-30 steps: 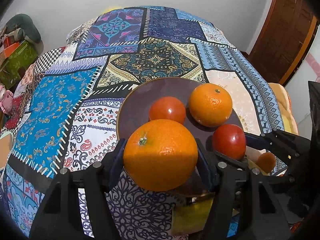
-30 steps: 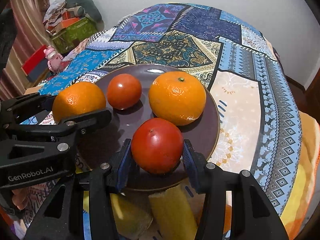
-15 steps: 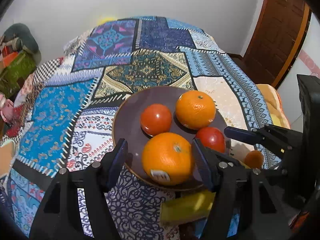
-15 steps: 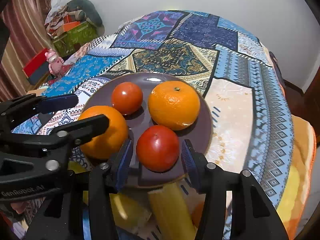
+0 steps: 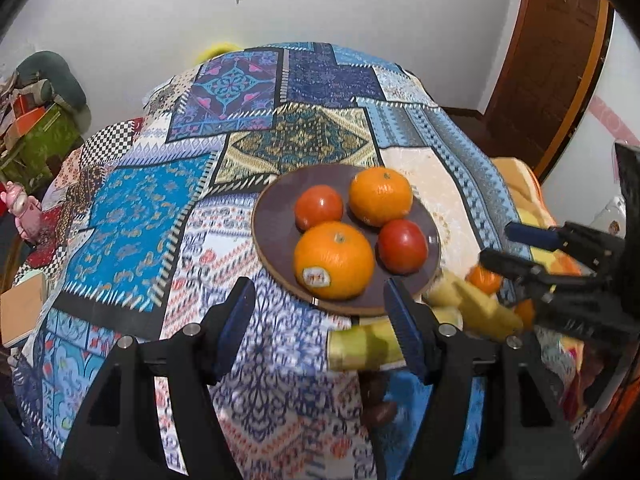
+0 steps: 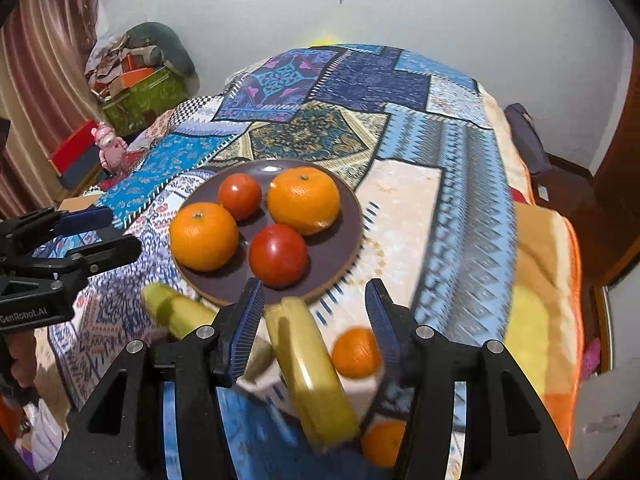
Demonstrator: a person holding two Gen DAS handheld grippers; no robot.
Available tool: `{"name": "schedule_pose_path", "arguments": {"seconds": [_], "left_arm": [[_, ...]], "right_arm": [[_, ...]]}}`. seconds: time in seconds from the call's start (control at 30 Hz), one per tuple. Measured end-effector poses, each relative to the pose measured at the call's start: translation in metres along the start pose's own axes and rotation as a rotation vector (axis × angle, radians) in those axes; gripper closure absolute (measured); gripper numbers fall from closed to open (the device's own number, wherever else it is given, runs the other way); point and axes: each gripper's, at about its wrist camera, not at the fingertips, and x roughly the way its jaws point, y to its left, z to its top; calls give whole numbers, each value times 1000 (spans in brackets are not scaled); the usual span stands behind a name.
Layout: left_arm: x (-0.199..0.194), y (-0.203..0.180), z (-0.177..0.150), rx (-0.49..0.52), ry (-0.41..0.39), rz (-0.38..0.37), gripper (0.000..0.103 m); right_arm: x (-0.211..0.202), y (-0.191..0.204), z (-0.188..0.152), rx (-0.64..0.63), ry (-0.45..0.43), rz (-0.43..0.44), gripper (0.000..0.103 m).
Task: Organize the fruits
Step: 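Move left tool toward a dark red date while right tool approaches a yellow squash, then close left gripper on the date while right gripper closes on the yellow squash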
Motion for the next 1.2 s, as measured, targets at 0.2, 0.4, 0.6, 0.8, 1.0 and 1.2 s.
{"name": "schedule_pose_path", "arguments": {"seconds": [0.2,0.4,0.6,0.8,1.0,1.2], "left_arm": [[-4,-3,-26,10,48,1,36],[-1,-11,-54,4,103,-29,36],[8,-23,-76,19,149,-57,36],[20,-29,-81,25,160,-59,43],[25,-29,-77,15,155,-78,57],[25,-34,-79,20,145,-88,75]], "right_arm": [[-6,-7,-22,12,31,-1,54],[-8,-10,-46,35,60,20,54],[2,-8,-59,26,94,28,54],[21,-5,-60,32,124,29,54],[30,-2,-57,34,133,27,53],[31,3,-57,13,133,17,64]]}}
